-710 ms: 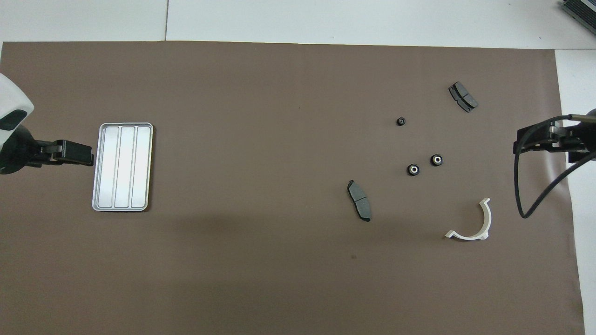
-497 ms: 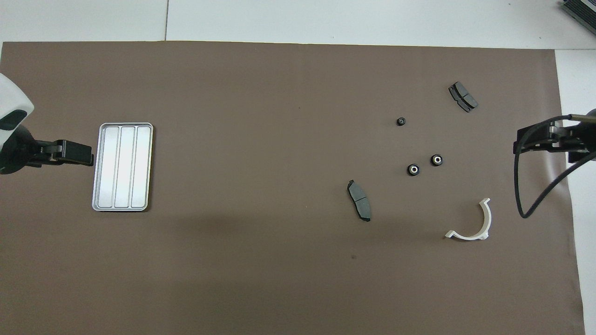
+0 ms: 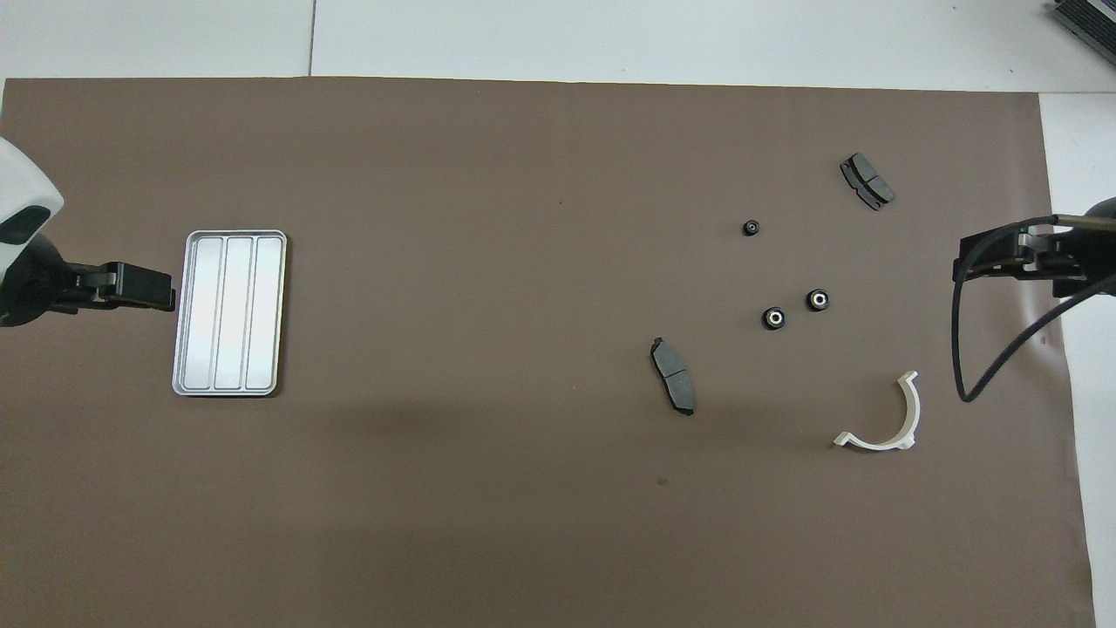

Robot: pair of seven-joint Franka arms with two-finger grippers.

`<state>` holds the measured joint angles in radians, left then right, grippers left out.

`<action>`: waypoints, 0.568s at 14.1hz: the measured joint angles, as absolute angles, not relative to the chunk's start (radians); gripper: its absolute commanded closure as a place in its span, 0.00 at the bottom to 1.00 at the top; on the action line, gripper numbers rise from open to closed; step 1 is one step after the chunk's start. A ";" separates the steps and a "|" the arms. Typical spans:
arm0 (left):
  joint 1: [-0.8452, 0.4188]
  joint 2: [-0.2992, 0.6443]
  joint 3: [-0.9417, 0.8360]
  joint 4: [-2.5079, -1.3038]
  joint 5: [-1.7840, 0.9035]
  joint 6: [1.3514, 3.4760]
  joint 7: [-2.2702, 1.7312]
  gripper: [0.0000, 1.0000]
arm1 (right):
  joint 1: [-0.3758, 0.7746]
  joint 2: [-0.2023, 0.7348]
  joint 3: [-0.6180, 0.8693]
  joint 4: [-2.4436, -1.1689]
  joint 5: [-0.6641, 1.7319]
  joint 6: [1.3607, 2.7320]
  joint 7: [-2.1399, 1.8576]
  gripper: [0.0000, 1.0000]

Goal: Pick bearing gear from pile to tray

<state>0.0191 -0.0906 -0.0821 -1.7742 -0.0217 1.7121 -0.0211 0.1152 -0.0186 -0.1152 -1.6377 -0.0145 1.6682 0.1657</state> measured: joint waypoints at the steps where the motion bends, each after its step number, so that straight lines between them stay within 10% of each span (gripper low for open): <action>1: 0.019 -0.091 -0.082 -1.774 -0.022 1.712 -0.021 0.00 | 0.117 -0.014 -0.110 -1.653 -0.014 1.700 0.165 0.00; 8: 0.019 -0.091 -0.082 -1.774 -0.022 1.712 -0.021 0.00 | 0.125 0.264 -0.023 -1.634 -0.002 2.022 0.161 0.00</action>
<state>0.0191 -0.0906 -0.0821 -1.7742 -0.0217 1.7121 -0.0211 0.1254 0.2643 -0.0230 -1.6343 -0.0022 2.0219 0.1615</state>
